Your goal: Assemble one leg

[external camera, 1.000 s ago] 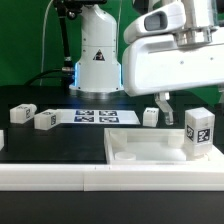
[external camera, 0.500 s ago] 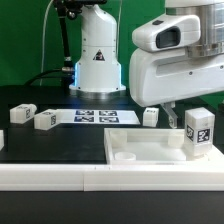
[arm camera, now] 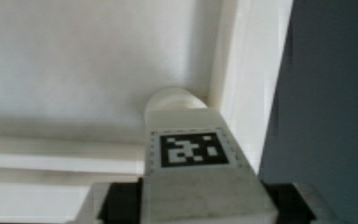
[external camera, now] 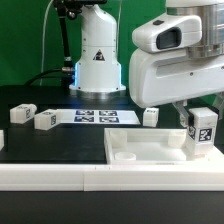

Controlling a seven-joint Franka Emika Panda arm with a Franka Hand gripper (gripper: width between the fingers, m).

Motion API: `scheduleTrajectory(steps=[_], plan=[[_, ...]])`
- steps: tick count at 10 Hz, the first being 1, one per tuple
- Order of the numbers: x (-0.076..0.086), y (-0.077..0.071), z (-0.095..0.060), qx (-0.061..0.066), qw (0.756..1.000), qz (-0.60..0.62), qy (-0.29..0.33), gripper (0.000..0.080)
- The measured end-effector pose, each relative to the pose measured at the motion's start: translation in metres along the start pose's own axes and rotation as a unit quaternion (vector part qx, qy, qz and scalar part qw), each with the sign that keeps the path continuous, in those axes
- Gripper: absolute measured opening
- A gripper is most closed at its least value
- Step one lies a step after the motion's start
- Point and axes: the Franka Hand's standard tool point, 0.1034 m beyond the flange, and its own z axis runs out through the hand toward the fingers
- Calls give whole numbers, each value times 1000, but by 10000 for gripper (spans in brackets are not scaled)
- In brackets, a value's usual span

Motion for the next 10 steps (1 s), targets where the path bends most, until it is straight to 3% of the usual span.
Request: scheduleTrajectory(steps=[5,10], plan=[[-9,2,5,0,997,73,14,294],[-12,-6,11,2,947,322,18,294]])
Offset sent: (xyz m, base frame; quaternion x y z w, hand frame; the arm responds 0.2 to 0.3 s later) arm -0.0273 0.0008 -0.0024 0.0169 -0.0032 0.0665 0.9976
